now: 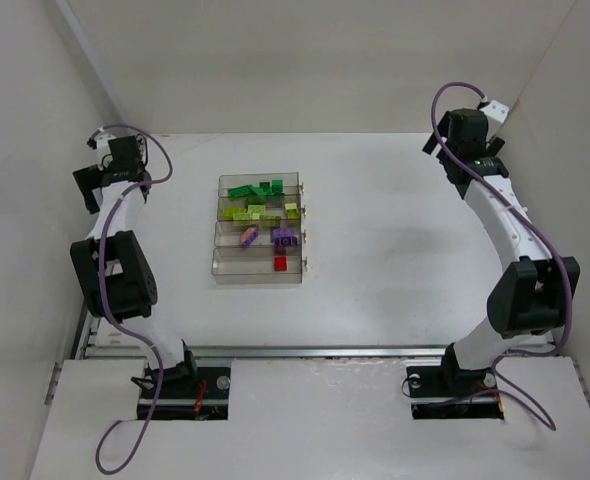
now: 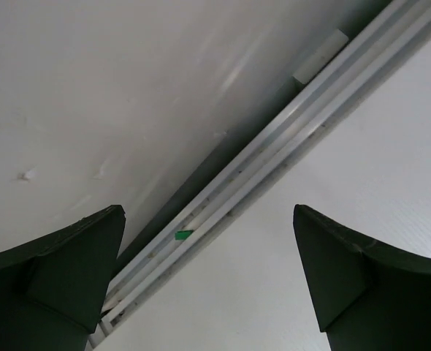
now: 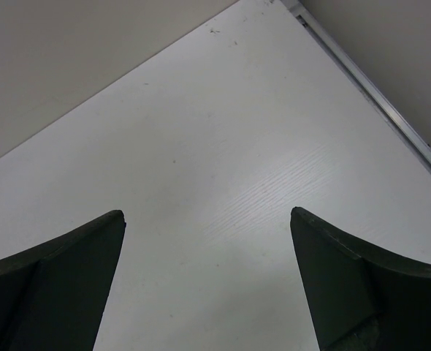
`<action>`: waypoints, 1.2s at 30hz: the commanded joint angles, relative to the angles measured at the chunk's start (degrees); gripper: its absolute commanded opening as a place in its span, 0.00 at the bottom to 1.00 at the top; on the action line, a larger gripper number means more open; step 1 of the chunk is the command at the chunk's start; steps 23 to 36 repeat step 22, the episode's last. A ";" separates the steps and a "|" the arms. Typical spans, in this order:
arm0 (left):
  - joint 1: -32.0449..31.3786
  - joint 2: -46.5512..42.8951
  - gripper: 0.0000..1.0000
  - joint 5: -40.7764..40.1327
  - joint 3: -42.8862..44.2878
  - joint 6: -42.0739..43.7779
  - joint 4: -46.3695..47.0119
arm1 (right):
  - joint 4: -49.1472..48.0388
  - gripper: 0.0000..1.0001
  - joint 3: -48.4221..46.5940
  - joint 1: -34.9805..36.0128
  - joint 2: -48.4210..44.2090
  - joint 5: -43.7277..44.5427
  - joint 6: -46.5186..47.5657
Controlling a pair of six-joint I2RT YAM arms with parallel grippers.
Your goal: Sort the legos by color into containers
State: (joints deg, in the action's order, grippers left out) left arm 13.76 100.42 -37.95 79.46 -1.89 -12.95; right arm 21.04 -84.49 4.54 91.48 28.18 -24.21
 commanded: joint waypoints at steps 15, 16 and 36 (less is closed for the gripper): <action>-2.42 0.56 0.99 -0.19 2.01 -0.48 -3.75 | -1.17 1.00 -4.72 0.21 3.00 -2.52 1.00; -2.42 0.56 0.99 -0.19 2.54 -0.48 -3.75 | -1.17 1.00 -4.72 0.21 3.00 -3.04 1.00; -2.42 1.18 0.99 1.03 3.07 -0.48 -4.89 | -4.07 1.00 -2.09 0.21 1.16 -5.42 2.23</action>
